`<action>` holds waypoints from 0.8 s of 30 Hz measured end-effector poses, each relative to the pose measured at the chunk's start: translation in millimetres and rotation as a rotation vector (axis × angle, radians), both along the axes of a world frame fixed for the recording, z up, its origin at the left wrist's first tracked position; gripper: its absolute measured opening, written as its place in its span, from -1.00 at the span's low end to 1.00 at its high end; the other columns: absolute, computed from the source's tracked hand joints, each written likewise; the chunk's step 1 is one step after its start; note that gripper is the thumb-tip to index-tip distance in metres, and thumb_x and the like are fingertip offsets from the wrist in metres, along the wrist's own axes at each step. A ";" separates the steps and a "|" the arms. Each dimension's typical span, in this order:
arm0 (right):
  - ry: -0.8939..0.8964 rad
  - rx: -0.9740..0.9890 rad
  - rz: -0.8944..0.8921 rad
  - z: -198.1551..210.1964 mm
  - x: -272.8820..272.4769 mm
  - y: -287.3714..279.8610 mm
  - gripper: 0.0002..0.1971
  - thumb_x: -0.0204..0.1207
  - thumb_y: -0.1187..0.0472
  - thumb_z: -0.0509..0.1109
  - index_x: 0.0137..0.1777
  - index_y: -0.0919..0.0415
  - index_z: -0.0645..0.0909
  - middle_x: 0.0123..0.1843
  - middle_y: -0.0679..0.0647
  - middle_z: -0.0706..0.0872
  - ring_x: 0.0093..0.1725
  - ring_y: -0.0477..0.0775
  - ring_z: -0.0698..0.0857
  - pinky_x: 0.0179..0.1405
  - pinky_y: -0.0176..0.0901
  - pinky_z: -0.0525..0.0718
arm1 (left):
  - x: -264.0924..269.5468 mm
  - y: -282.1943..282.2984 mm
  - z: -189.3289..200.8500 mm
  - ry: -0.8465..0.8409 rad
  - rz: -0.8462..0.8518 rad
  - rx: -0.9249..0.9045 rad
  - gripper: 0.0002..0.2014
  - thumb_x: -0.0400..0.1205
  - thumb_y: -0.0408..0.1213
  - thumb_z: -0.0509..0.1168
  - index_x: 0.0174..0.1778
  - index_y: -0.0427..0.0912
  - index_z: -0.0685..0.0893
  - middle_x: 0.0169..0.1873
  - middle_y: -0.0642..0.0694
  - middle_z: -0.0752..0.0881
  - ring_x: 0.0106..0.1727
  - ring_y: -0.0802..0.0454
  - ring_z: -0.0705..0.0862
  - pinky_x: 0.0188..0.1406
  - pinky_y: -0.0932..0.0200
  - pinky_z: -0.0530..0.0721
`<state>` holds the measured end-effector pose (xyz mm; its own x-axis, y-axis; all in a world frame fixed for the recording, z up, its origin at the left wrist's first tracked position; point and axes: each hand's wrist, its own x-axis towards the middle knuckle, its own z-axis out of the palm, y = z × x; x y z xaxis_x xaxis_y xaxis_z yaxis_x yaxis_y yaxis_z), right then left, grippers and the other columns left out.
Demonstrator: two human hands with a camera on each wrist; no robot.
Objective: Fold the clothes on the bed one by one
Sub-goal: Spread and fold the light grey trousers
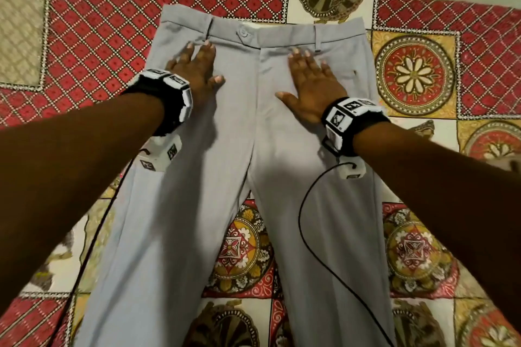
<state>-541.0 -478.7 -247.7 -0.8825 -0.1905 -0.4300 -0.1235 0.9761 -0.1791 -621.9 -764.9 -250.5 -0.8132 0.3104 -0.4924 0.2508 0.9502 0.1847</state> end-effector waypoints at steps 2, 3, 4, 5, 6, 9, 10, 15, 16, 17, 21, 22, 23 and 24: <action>0.043 0.027 -0.058 -1.4 21.6 24.1 0.05 0.59 -0.54 -0.05 0.80 0.22 -0.22 0.83 0.16 -0.19 0.80 0.19 -0.14 0.77 0.24 -0.11 | 4.6 -25.2 -1.2 0.012 0.018 -0.041 -0.14 0.70 0.18 0.19 0.77 -0.04 -0.14 0.76 -0.05 -0.15 0.76 -0.17 -0.14 0.72 -0.24 -0.03; 0.051 0.050 -0.083 -0.9 33.7 40.2 0.12 0.52 -0.61 -0.04 0.80 0.23 -0.22 0.83 0.18 -0.18 0.80 0.21 -0.13 0.77 0.25 -0.11 | 9.4 -39.7 -1.5 0.003 0.041 -0.056 -0.08 0.67 0.20 0.24 0.77 -0.05 -0.15 0.76 -0.06 -0.17 0.76 -0.19 -0.13 0.71 -0.25 -0.01; 0.054 0.074 -0.107 0.4 44.3 56.4 0.17 0.48 -0.65 -0.05 0.79 0.23 -0.24 0.83 0.19 -0.19 0.80 0.21 -0.14 0.77 0.25 -0.14 | 15.0 -54.9 -2.3 -0.003 0.065 -0.074 -0.03 0.64 0.24 0.26 0.77 -0.05 -0.17 0.76 -0.05 -0.18 0.76 -0.19 -0.14 0.71 -0.26 -0.01; 0.046 0.101 -0.130 1.8 54.0 72.4 0.18 0.46 -0.68 -0.09 0.79 0.21 -0.26 0.82 0.18 -0.21 0.80 0.21 -0.16 0.76 0.25 -0.16 | 21.2 -71.1 -3.6 -0.015 0.090 -0.095 0.01 0.61 0.29 0.27 0.77 -0.04 -0.19 0.76 -0.03 -0.20 0.76 -0.18 -0.15 0.71 -0.27 -0.02; 0.034 0.131 -0.150 2.4 61.5 86.4 0.17 0.45 -0.69 -0.14 0.79 0.18 -0.28 0.83 0.15 -0.23 0.80 0.21 -0.17 0.76 0.28 -0.17 | 28.0 -87.7 -5.5 -0.025 0.115 -0.110 0.03 0.59 0.34 0.25 0.77 -0.02 -0.21 0.75 -0.02 -0.22 0.76 -0.18 -0.15 0.71 -0.30 -0.02; -0.006 0.214 -0.251 2.2 69.9 118.9 0.16 0.41 -0.72 -0.27 0.80 0.12 -0.29 0.83 0.10 -0.23 0.80 0.24 -0.17 0.73 0.39 -0.15 | 41.7 -122.0 -12.6 -0.015 0.167 -0.123 0.02 0.59 0.40 0.16 0.76 -0.03 -0.23 0.75 -0.01 -0.23 0.76 -0.15 -0.15 0.65 -0.46 -0.01; 0.001 0.221 -0.295 5.0 71.2 120.7 0.16 0.42 -0.71 -0.27 0.80 0.13 -0.28 0.83 0.12 -0.23 0.80 0.25 -0.16 0.73 0.41 -0.15 | 44.2 -125.3 -13.5 -0.008 0.183 -0.134 0.00 0.60 0.39 0.15 0.76 -0.04 -0.23 0.76 -0.02 -0.22 0.76 -0.15 -0.14 0.63 -0.49 0.00; 0.331 0.004 -0.146 21.5 119.0 48.7 -0.10 0.73 -0.35 -0.03 0.79 0.35 -0.13 0.81 0.32 -0.12 0.79 0.35 -0.12 0.75 0.36 -0.09 | 93.1 -83.3 16.7 0.279 -0.083 0.014 -0.20 0.63 -0.05 0.19 0.73 -0.27 0.05 0.72 -0.37 0.07 0.70 -0.44 0.10 0.60 -0.46 0.18; 0.328 -0.037 -0.107 15.2 139.8 24.1 -0.13 0.74 -0.31 0.00 0.79 0.34 -0.10 0.81 0.32 -0.12 0.79 0.34 -0.10 0.76 0.32 -0.08 | 119.6 -68.7 19.0 0.256 -0.158 0.074 -0.21 0.60 -0.07 0.14 0.74 -0.27 0.06 0.72 -0.36 0.07 0.70 -0.43 0.10 0.61 -0.44 0.19; 0.293 -0.068 -0.100 4.7 162.8 1.0 -0.14 0.74 -0.30 0.00 0.79 0.32 -0.07 0.81 0.29 -0.09 0.79 0.31 -0.07 0.77 0.28 -0.06 | 149.3 -55.5 17.2 0.199 -0.171 0.116 -0.22 0.61 -0.05 0.08 0.76 -0.23 0.03 0.74 -0.30 0.02 0.73 -0.37 0.05 0.64 -0.40 0.15; 0.187 -0.065 -0.257 -25.9 241.6 -32.4 -0.14 0.71 -0.37 -0.01 0.81 0.21 -0.03 0.83 0.17 0.00 0.81 0.20 -0.04 0.77 0.22 -0.01 | 236.5 -49.7 -5.0 0.058 0.053 0.060 -0.30 0.77 0.13 -0.11 0.76 -0.02 -0.22 0.75 -0.03 -0.24 0.76 -0.08 -0.23 0.73 -0.20 -0.10; 0.180 -0.039 -0.290 -26.1 252.2 -25.1 -0.13 0.69 -0.39 0.01 0.81 0.20 -0.02 0.83 0.15 0.00 0.81 0.18 -0.05 0.77 0.21 -0.03 | 245.8 -58.5 -8.6 0.080 0.096 0.037 -0.26 0.76 0.22 -0.10 0.76 0.01 -0.25 0.75 0.00 -0.25 0.76 -0.05 -0.26 0.73 -0.17 -0.15; 0.181 -0.026 -0.325 -23.9 261.4 -17.1 -0.11 0.67 -0.41 0.03 0.81 0.19 -0.02 0.83 0.14 0.00 0.81 0.16 -0.04 0.77 0.20 -0.04 | 252.9 -70.2 -10.4 0.091 0.134 0.023 -0.21 0.72 0.30 -0.09 0.76 0.02 -0.26 0.75 0.02 -0.26 0.75 -0.02 -0.28 0.72 -0.14 -0.19; 0.187 -0.022 -0.362 -21.8 268.7 -7.2 -0.08 0.66 -0.42 0.05 0.80 0.19 -0.02 0.83 0.15 0.00 0.81 0.16 -0.04 0.77 0.20 -0.04 | 259.5 -81.1 -11.5 0.094 0.169 0.015 -0.14 0.67 0.38 -0.09 0.75 0.03 -0.28 0.75 0.03 -0.27 0.75 -0.01 -0.29 0.72 -0.13 -0.21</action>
<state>-272.2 -485.9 -269.5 -0.9568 0.1394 -0.2552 0.1950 0.9587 -0.2072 -362.4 -845.9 -262.1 -0.8966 0.1725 -0.4078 0.1051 0.9776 0.1826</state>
